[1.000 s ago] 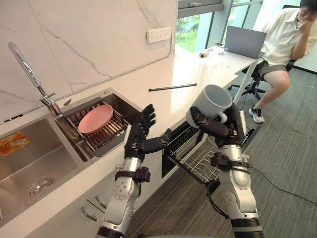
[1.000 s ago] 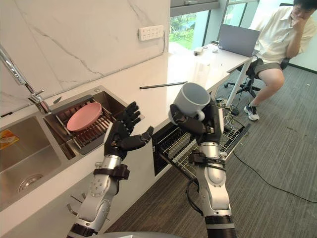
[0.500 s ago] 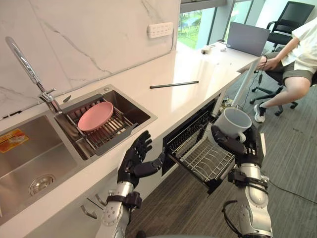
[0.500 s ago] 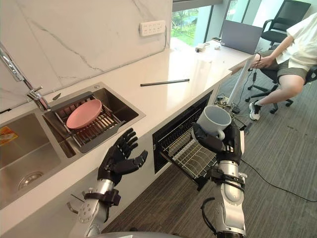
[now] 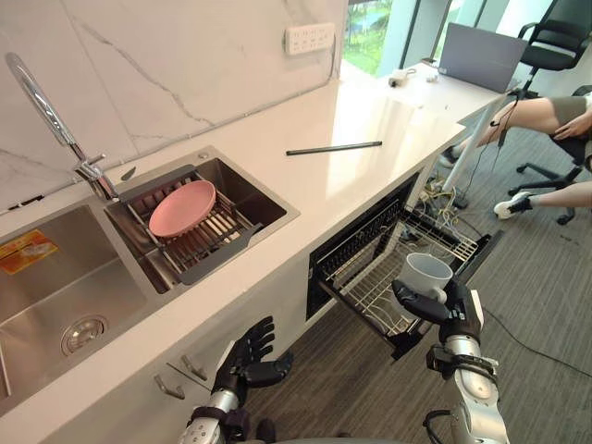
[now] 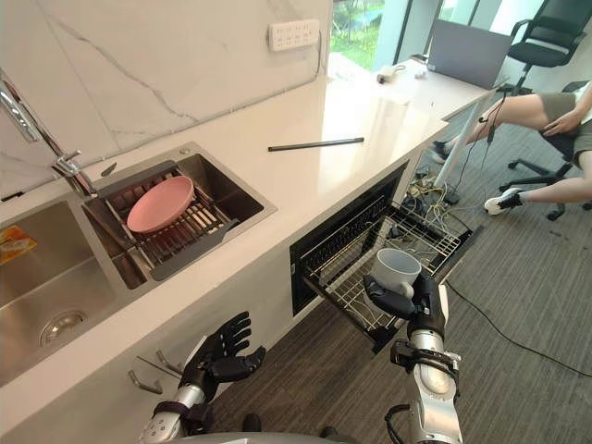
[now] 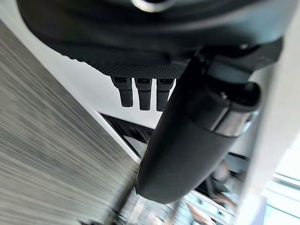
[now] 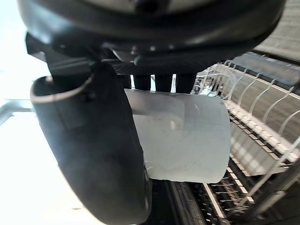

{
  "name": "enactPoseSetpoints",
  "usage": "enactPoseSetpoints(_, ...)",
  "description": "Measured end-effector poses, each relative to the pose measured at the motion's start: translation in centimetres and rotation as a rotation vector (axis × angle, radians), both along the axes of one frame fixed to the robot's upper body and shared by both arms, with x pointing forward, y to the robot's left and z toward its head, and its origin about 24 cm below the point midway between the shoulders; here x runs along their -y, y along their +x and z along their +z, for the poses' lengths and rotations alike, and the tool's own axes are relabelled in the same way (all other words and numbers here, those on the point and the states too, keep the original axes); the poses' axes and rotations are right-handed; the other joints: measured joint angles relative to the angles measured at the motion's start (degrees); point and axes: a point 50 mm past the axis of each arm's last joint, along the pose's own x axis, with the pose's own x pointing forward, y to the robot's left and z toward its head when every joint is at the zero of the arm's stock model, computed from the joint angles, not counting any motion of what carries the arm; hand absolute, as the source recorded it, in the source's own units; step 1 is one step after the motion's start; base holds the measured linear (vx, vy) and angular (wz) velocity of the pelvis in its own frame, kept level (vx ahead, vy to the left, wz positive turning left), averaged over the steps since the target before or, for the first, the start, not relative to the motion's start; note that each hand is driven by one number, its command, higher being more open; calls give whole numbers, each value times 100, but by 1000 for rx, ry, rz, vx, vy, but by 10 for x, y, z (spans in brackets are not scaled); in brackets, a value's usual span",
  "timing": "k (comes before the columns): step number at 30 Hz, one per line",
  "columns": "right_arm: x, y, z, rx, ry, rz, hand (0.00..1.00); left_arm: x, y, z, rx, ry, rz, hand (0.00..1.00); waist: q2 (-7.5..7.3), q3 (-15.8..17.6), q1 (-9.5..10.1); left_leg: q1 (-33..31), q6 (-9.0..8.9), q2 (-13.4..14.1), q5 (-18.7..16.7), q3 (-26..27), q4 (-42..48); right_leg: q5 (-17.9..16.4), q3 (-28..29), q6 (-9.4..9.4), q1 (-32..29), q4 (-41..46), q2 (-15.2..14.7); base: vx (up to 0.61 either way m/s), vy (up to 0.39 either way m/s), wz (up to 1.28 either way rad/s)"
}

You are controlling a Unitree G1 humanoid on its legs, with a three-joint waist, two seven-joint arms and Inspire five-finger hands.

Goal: Walk over to the sink, pick up the cup, carry it to the dishwasher, place the cup inside the dishwasher, then close the dishwasher door

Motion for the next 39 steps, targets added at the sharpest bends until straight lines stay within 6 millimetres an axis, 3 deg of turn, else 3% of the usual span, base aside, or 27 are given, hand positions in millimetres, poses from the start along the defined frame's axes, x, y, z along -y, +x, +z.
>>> enactPoseSetpoints(5, 13, 22, 14, 20, -88, -4, 30, -22, -16, -19, -118, 93, 73, 90, 87, 356, 14, -229, 34, -59, 18, -16, 60, 60, -31, -4, -179, 36, -57, 20, 16, 4)
enactPoseSetpoints(11, 26, 71, 53, 117, -200, -3, 30, -37, 7, -23, -121, 173, 134, 90, 341, 1174, 91, -948, 101, -100, -146, -101, 756, 139, -104, 28, -567, 146, -94, -40, 18, 10)
enactPoseSetpoints(15, 35, 92, 74, 139, -274, -11, 30, -41, 15, -21, -102, 192, 173, 90, 491, 1533, 173, -1381, 110, -68, -192, -129, 1023, 151, -118, 11, -948, 320, -85, -76, 11, 3)
enactPoseSetpoints(21, 51, 110, 107, 186, -377, -45, 30, -45, 22, -17, -68, 187, 234, 90, 526, 1922, 231, -1683, 129, -54, -144, -113, 1061, 151, -87, 4, -1329, 510, -75, -50, 5, -2)
enactPoseSetpoints(27, 53, 123, 120, 175, -447, -55, 30, -44, 37, -10, -11, 170, 268, 90, 531, 2031, 300, -1807, 127, -48, -30, -110, 917, 135, -80, -21, -1570, 606, -69, 0, 0, 0)
enactPoseSetpoints(28, 53, 125, 121, 170, -452, -56, 90, -42, 40, -9, -2, 168, 272, 90, 534, 2036, 323, -1811, 128, -47, 7, -108, 862, 135, -76, -22, -1601, 609, -68, 0, 0, 0)
enactPoseSetpoints(39, 45, 139, 132, 180, -501, -71, 90, -37, 52, -4, 39, 153, 273, 90, 521, 2079, 357, -1675, 118, -57, 231, -159, 470, 121, -106, -45, -1627, 618, -69, 5, -4, 1)
